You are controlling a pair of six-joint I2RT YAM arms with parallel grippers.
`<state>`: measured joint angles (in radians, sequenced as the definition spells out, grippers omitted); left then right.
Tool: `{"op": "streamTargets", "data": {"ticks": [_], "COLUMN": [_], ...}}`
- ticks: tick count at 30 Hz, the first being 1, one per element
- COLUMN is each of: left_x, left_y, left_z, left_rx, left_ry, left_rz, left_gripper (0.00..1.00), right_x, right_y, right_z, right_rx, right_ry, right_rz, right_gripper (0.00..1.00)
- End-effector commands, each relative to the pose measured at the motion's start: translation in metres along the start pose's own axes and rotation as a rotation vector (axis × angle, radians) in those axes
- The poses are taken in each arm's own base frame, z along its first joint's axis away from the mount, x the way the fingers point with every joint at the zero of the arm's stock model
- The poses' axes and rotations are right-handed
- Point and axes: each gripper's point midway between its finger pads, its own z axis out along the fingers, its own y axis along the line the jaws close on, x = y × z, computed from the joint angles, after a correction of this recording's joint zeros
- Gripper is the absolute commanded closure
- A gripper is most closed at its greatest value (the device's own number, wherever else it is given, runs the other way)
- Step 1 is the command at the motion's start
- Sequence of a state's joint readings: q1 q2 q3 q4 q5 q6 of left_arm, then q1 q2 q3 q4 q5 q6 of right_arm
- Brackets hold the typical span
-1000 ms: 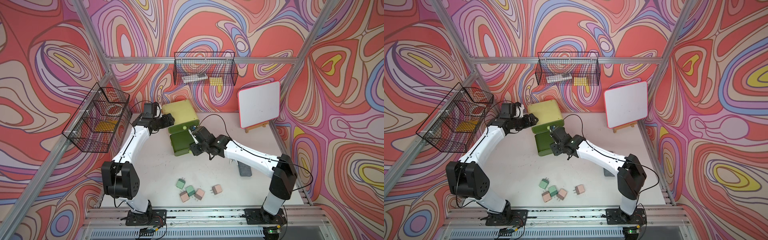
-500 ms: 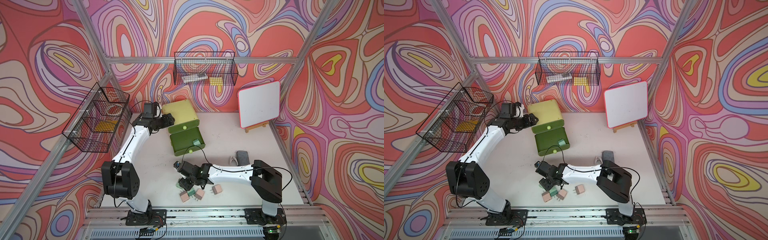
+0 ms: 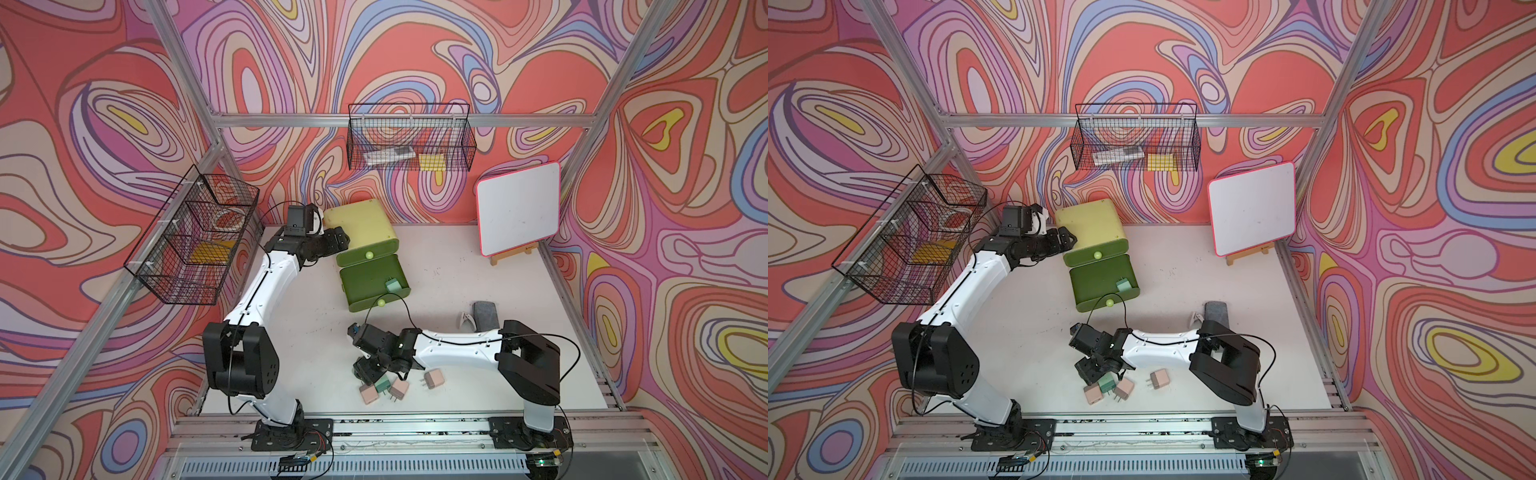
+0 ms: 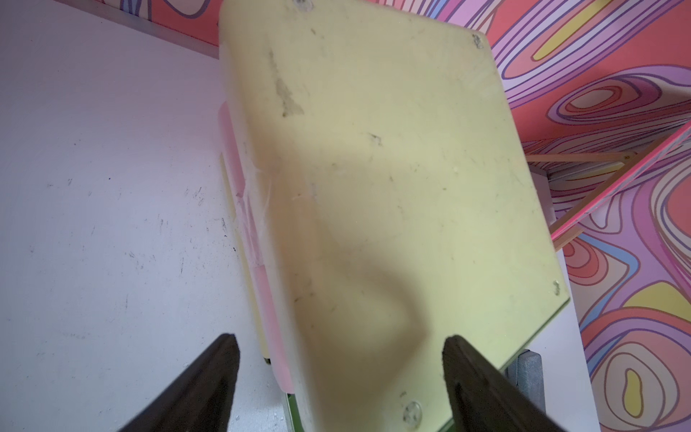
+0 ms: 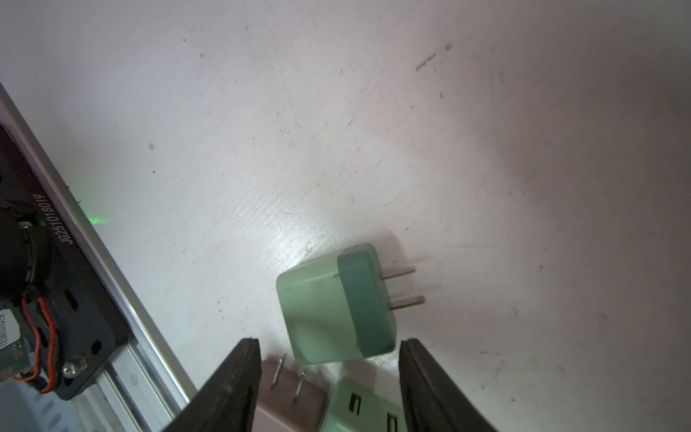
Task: Place the plugs into the drawer by color
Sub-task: Pick up the plug from the center of the board.
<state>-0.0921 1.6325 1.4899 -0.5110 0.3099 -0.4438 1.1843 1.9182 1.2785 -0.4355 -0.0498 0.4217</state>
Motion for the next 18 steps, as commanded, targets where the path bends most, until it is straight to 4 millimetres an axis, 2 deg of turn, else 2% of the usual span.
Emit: {"op": "streamTargets", "data": {"ticks": [1,13,18], "left_x": [0.012,0.011,0.011], "left_y": [0.005,0.005,0.005], "left_z": [0.003,0.0,-0.001], "left_rx": [-0.015,-0.022,-0.025], "left_ry": [0.04,0.032,0.03], "left_rz": [0.003,0.008,0.01], "left_gripper": [0.15,0.15,0.15], "right_x": [0.001,-0.005,-0.011], "right_y": [0.005,0.014,0.014], "right_z": [0.003,0.019,0.027], "right_rx": [-0.002,-0.029,-0.012], "right_ry": [0.025,0.052,0.065], "right_rz": [0.03,-0.024,-0.06], "right_gripper": [0.38,0.4,0.32]}}
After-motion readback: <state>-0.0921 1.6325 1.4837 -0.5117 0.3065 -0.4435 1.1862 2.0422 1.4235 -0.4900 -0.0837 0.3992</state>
